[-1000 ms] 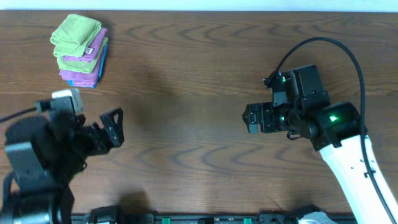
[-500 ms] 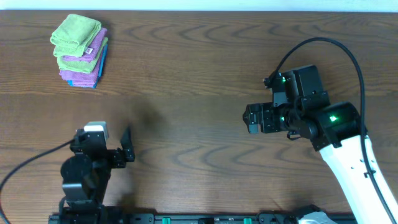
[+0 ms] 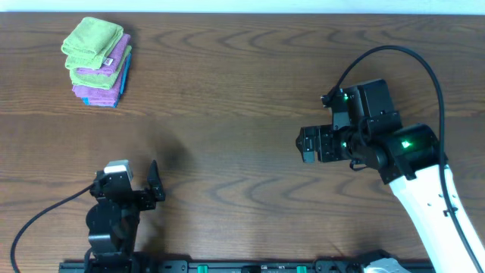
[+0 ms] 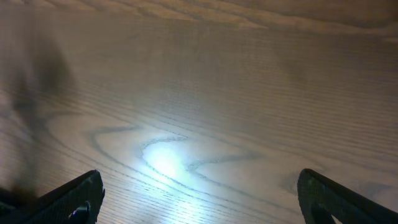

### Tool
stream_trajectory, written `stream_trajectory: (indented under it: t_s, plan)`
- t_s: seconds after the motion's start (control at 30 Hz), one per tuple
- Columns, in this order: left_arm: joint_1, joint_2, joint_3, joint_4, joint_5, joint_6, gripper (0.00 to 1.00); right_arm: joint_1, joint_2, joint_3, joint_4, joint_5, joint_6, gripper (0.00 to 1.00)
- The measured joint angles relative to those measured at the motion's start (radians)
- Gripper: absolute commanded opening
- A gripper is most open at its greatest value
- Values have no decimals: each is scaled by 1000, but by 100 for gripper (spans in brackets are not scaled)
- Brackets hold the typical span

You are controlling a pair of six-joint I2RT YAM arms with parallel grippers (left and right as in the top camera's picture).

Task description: Fold the cloth

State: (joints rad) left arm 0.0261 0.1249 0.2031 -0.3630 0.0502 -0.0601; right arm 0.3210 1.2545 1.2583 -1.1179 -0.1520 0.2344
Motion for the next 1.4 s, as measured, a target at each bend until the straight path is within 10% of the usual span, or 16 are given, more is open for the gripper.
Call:
stream_trajectory:
  t_s: [1.4]
  plan:
    - [0, -112, -73, 4, -13, -48, 95, 0, 0, 0, 1, 60, -36, 99]
